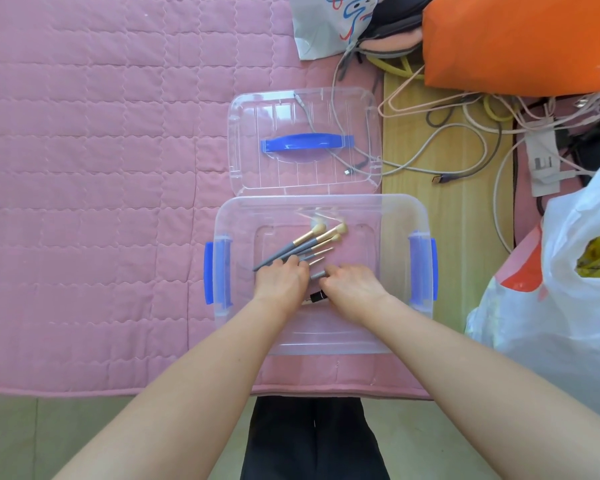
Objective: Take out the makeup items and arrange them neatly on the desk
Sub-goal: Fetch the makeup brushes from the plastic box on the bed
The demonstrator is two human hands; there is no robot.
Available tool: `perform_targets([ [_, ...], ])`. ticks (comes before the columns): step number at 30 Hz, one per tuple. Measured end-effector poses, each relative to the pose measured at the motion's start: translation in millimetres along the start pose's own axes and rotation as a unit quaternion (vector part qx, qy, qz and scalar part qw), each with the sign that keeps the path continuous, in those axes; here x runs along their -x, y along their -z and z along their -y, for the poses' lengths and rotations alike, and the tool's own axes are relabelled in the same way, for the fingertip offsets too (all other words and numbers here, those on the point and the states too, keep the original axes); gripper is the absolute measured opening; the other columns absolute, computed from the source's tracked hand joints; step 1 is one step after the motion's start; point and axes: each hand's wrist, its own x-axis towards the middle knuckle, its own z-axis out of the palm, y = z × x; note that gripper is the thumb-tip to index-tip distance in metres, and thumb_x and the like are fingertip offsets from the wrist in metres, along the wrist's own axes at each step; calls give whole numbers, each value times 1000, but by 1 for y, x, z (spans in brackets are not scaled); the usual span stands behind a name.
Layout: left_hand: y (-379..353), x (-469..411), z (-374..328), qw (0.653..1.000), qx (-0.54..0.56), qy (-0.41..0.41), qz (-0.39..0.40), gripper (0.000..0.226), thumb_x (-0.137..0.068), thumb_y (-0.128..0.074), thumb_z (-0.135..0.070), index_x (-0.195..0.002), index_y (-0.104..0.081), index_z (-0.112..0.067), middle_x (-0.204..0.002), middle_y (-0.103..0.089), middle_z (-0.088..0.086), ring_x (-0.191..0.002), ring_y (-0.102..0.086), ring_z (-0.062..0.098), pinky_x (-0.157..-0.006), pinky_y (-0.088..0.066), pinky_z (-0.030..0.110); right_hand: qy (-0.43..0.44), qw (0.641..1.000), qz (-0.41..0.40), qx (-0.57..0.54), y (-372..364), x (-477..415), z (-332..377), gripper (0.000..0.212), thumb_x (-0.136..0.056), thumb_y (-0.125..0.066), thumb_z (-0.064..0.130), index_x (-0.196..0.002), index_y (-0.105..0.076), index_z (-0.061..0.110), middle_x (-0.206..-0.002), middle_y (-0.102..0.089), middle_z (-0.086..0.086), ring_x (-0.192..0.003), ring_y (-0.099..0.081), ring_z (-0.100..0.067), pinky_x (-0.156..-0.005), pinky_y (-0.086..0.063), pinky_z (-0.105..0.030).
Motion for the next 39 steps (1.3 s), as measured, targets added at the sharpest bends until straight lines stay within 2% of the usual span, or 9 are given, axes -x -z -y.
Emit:
perform_targets([
  [6, 15, 5, 5, 993, 112, 33, 25, 17, -87, -48, -19, -103, -42, -14, -109, -59, 6, -95, -57, 31, -61, -34, 33, -48, 986, 73, -141, 2, -8, 2, 20, -87, -52, 16, -102, -64, 14, -105, -63, -11, -99, -60, -32, -69, -39, -30],
  [11, 18, 10, 9, 983, 169, 62, 38, 16, -87, -49, -20, -100, -44, -12, -98, -60, 9, -79, -51, 30, -60, -37, 33, -73, 950, 155, -262, 6, -13, -6, 11, -84, -54, 18, -91, -63, 16, -84, -59, -7, -81, -55, -27, -65, -39, -25],
  [16, 14, 9, 11, 958, 267, 99, 29, 13, -86, -51, -26, -95, -51, -16, -88, -61, 6, -80, -54, 29, -62, -42, 31, -71, 936, 205, -276, 7, -16, -11, 2, -82, -58, 19, -82, -60, 20, -79, -59, -4, -75, -56, -24, -64, -42, -25],
  [19, 19, 12, 11, 935, 334, 119, 22, 14, -87, -52, -29, -98, -56, -22, -88, -61, 2, -81, -55, 26, -63, -41, 30, -71, 940, 203, -265, 10, -14, -13, 6, -83, -59, 21, -77, -57, 18, -73, -56, -3, -73, -55, -25, -60, -41, -24],
  [22, 29, 18, 13, 900, 413, 141, 0, 16, -87, -52, -24, -100, -61, -22, -87, -64, 5, -84, -59, 29, -69, -46, 33, -86, 939, 180, -282, 17, -6, -16, 12, -83, -55, 21, -73, -57, 15, -73, -61, -9, -69, -57, -27, -53, -41, -25],
  [25, 41, 30, 14, 841, 511, 172, -49, 9, -88, -52, -18, -90, -61, -18, -79, -62, 6, -75, -65, 30, -70, -53, 36, -110, 921, 126, -351, 28, 9, -17, 15, -80, -50, 17, -77, -62, 9, -74, -70, -14, -57, -58, -24, -55, -47, -27],
  [29, 59, 58, 7, 779, 579, 213, -110, 9, -89, -52, -15, -93, -60, -15, -72, -56, -1, -56, -59, 22, -61, -53, 33, -137, 882, 31, -449, 48, 38, -12, 14, -83, -49, 15, -78, -60, 6, -76, -70, -11, -49, -51, -20, -51, -44, -25],
  [35, 83, 118, -10, 714, 626, 253, -185, 4, -83, -57, -23, -80, -60, -25, -73, -60, -3, -71, -59, 24, -76, -54, 47, -143, 798, -75, -581, 85, 99, 8, 15, -87, -57, 18, -75, -59, 7, -60, -62, 1, -49, -48, -13, -51, -44, -29],
  [39, 110, 165, -26, 662, 667, 246, -238, 12, -87, -59, -16, -82, -60, -26, -70, -57, -3, -60, -55, 20, -65, -53, 39, -138, 756, -132, -626, 115, 142, 26, 20, -89, -59, 16, -80, -61, -1, -52, -56, 5, -45, -46, -13, -48, -41, -24],
])
